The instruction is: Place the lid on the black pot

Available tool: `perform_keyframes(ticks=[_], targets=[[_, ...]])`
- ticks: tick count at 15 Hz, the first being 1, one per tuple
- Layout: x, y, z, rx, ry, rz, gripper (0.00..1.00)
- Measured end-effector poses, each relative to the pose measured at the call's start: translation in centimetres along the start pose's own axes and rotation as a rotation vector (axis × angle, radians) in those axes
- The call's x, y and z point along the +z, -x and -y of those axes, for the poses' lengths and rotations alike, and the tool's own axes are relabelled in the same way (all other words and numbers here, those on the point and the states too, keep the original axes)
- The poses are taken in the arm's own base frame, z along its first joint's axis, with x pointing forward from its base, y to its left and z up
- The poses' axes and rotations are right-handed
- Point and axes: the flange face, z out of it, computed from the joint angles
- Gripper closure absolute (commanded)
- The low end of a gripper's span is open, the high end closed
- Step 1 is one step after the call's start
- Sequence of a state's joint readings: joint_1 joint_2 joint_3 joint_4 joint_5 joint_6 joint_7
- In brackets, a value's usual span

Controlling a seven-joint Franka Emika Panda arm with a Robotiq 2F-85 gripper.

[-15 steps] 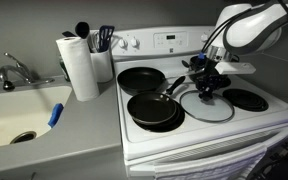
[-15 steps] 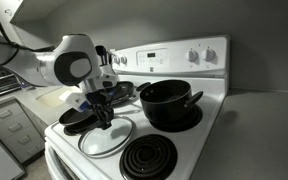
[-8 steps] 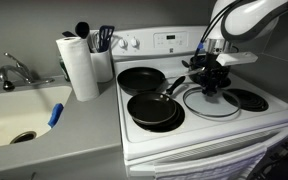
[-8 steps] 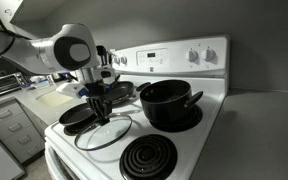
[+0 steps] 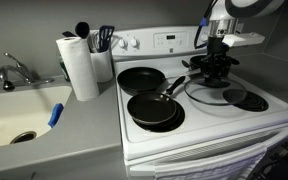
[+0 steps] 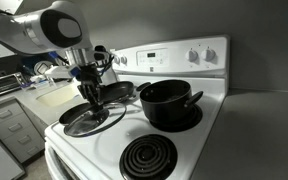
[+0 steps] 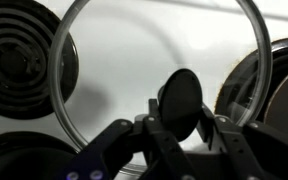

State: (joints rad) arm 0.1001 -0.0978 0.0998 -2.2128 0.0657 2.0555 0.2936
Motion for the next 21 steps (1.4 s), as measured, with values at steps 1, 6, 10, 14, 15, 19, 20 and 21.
perform_keyframes(ticks=[1, 6, 10, 14, 15, 19, 20, 21], targets=[[-0.8, 0.1, 0.0, -0.009, 0.001, -0.005, 0.87], [-4.5, 0.7, -1.2, -0.027, 0.042, -0.044, 0.87], [-6.5, 0.3, -4.5, 0.011, 0.079, -0.06, 0.87], [-8.6, -0.4, -9.3, 0.048, 0.094, -0.077, 0.87], [-9.1, -0.7, -10.6, 0.052, 0.09, -0.084, 0.87], [-10.9, -2.0, -15.4, 0.024, 0.079, -0.112, 0.87], [-11.2, -2.4, -16.4, 0.015, 0.078, -0.118, 0.87], [-11.4, -2.7, -17.1, 0.003, 0.079, -0.121, 0.62]])
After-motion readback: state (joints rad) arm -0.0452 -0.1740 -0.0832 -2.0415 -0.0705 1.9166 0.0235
